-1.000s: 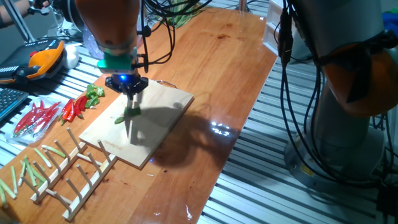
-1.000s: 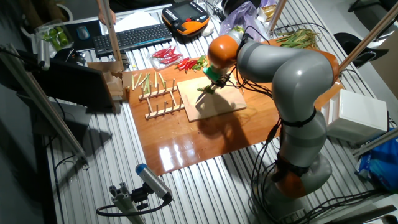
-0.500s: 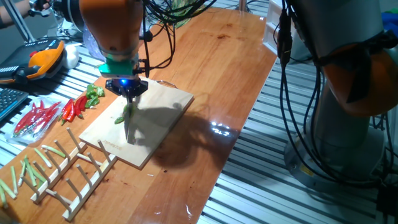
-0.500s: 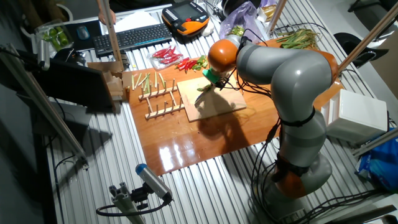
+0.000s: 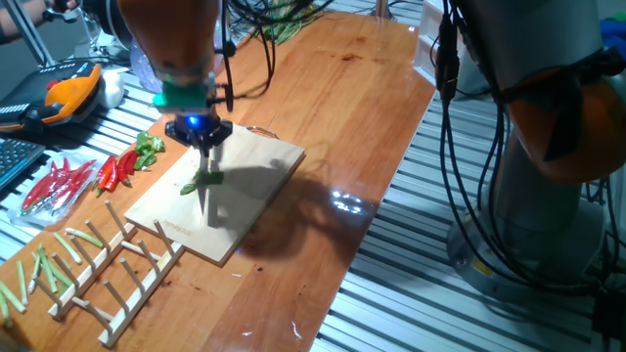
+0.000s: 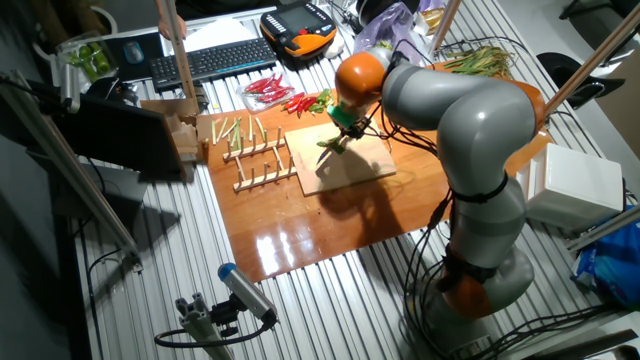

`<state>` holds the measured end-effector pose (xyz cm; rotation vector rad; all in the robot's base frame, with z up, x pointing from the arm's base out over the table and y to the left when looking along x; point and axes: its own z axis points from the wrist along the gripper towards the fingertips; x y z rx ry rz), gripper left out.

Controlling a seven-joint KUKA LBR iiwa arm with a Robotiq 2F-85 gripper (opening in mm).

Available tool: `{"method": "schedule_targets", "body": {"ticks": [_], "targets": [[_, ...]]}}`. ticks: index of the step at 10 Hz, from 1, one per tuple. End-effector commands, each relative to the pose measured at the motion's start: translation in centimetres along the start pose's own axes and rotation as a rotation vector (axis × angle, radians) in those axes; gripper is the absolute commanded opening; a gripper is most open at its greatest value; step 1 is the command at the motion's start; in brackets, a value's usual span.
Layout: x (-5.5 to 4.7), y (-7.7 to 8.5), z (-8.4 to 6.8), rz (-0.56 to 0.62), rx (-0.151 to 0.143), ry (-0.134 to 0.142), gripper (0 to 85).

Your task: Chop the chili peppers

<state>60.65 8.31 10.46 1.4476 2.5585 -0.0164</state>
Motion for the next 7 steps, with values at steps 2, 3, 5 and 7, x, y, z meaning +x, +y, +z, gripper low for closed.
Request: {"method": "schedule_targets", "body": {"ticks": [2,3,5,7], "targets": [[-0.06,-0.25,0.09,0.015,0.003,-0.023,0.0],[-0.10,-0.46,0.16,0.033,0.009,-0.037,0.0],[-0.05,-0.60,0.22,0.059,0.008,-0.043,0.0],[0.01,-0.70,0.38,0.077,0.014,-0.045,0.0]]}}
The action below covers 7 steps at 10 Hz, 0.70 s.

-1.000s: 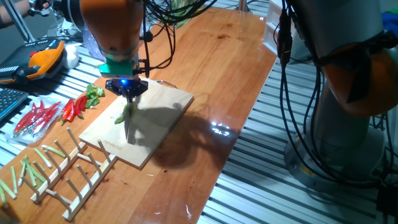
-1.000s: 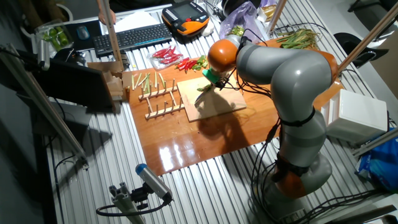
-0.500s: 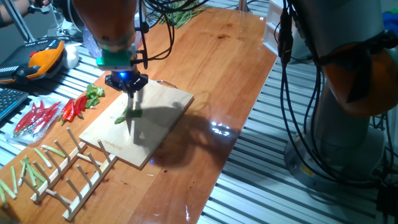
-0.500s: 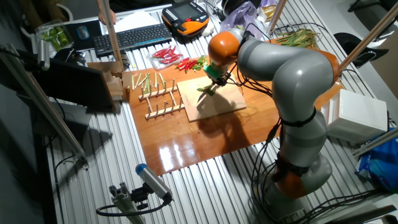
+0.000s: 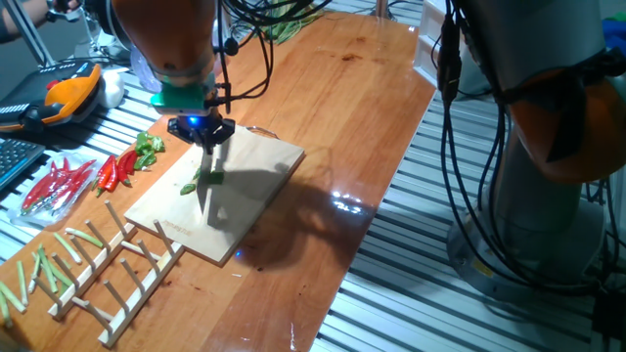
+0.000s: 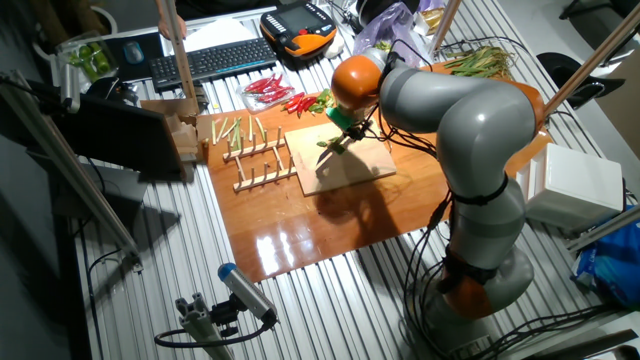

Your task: Chop the chili peppers

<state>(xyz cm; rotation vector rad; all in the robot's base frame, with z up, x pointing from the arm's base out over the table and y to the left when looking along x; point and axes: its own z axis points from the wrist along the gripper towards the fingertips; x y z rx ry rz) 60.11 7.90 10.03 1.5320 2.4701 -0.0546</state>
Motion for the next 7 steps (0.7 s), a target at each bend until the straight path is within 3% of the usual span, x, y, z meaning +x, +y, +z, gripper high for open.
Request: {"method": "schedule_targets", "body": {"ticks": [1,7], "targets": [[0.03,-0.12,0.11,0.004,0.000,0.000,0.0],[0.27,-0.23,1.02,0.046,0.001,-0.025,0.0]]}}
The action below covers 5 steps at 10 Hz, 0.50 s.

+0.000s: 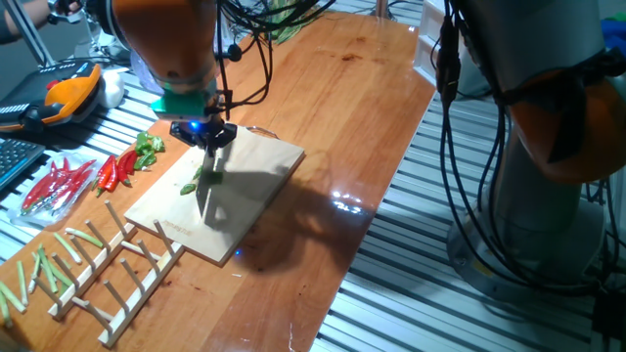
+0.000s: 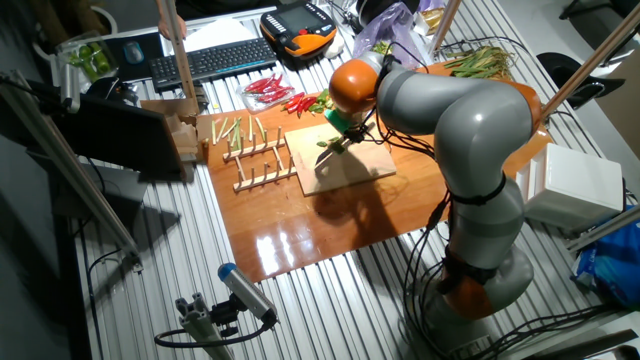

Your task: Chop the chili peppers

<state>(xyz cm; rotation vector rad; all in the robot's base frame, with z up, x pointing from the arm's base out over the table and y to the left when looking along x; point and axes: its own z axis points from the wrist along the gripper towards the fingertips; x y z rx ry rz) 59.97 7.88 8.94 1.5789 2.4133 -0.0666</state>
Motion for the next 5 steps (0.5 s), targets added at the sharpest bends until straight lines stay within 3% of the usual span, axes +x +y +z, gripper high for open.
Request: {"method": "schedule_targets", "body": {"ticks": [1,5], "targets": [[0.13,0.02,0.39,0.008,-0.004,-0.004,0.0],[0.33,0.54,0.60,0.027,-0.008,-0.011,0.0]]}}
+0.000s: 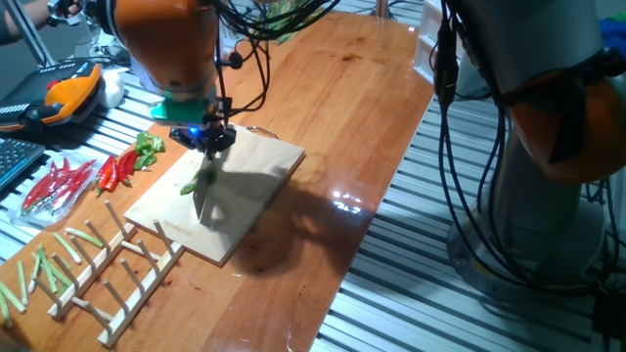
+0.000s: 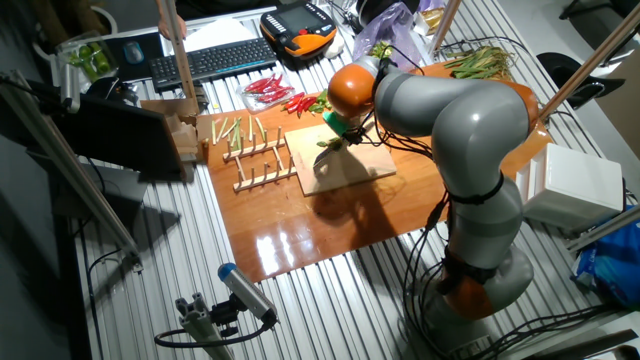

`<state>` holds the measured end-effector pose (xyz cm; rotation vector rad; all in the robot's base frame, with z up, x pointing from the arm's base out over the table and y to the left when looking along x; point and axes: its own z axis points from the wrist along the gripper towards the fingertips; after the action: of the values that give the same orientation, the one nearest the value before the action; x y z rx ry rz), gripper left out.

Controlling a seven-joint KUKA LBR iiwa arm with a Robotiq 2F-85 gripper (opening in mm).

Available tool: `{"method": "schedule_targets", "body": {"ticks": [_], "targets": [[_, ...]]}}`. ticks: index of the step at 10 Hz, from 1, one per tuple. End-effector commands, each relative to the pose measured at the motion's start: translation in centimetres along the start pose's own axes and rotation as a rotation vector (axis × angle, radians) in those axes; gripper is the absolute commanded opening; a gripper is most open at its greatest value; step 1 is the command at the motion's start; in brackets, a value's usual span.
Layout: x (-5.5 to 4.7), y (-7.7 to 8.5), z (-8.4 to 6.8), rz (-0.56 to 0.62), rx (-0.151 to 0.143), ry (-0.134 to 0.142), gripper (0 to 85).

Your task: Chop the chili peppers

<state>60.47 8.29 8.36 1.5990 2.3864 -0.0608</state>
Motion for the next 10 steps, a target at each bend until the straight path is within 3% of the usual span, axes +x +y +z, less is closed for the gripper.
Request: {"method": "schedule_targets", "body": {"ticks": [1,2,3,6,10], "targets": [[-0.2,0.1,-0.5,-0.013,0.007,0.010,0.0],[-0.8,0.2,-1.3,-0.030,0.016,0.044,0.0],[-1.2,0.1,-2.1,-0.046,0.026,0.049,0.0],[-1.4,-0.5,-2.7,-0.027,0.041,-0.001,0.0],[-1.1,-0.9,-2.3,0.004,0.043,-0.016,0.0]]}}
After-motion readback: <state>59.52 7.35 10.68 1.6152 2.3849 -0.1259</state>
